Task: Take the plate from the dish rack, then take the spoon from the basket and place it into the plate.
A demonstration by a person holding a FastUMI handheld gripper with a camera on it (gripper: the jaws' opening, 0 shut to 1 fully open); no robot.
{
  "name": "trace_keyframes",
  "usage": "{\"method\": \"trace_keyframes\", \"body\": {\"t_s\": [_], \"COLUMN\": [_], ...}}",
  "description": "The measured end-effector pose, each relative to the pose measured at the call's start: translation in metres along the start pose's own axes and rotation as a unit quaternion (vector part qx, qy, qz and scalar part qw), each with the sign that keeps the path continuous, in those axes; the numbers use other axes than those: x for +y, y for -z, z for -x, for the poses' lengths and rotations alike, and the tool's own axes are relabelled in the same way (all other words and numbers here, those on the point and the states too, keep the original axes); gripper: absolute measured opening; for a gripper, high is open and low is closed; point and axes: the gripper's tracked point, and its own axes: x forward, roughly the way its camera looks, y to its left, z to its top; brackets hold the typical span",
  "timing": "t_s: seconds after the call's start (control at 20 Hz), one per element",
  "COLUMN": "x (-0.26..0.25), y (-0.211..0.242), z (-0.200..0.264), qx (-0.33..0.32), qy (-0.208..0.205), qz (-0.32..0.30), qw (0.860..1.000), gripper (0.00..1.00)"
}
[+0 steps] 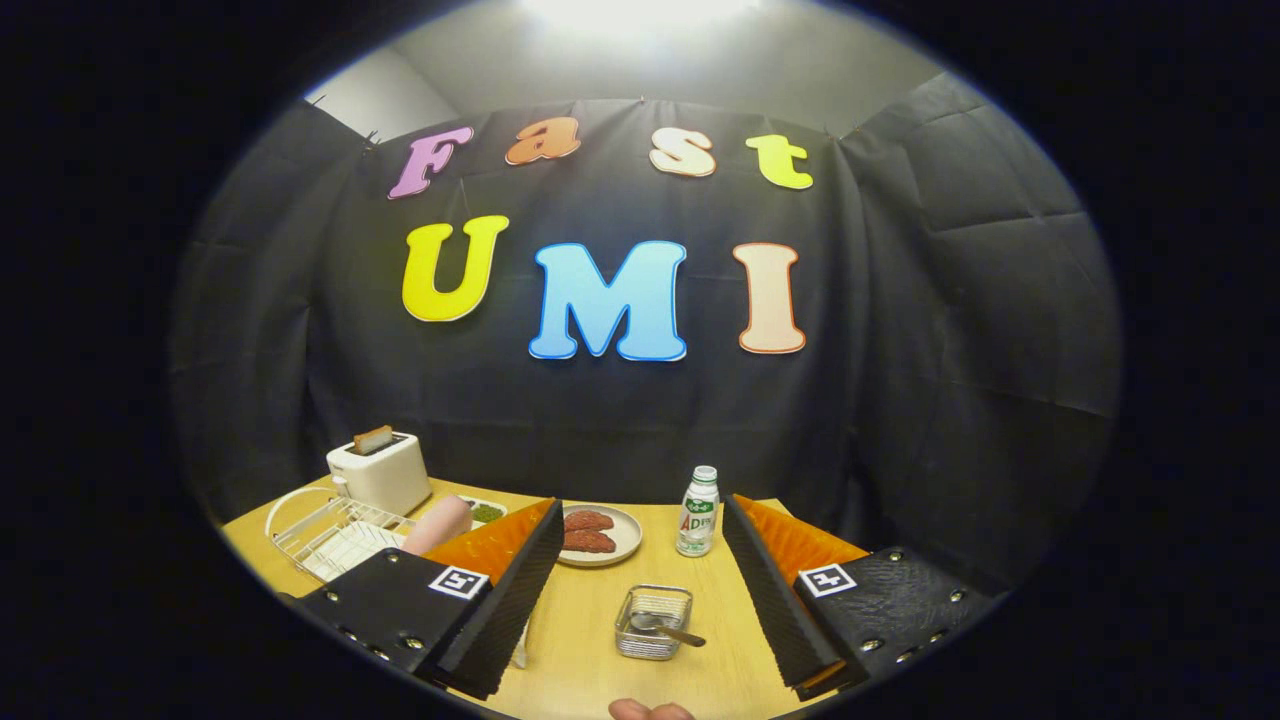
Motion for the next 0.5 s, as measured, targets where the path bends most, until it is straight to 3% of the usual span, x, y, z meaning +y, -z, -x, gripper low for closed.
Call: {"method": "trace_keyframes", "body": {"t_s": [0.25, 0.5], "x": [0.054, 0.108], "y": [-0.008, 0.006], "z": [-0.006, -0.023], "qx": [0.033, 0.107], "qy": [0.002, -0.013], "qz": [0.010, 0.024], "qw": [0.999, 0.994], "gripper": [0.97, 0.97]}}
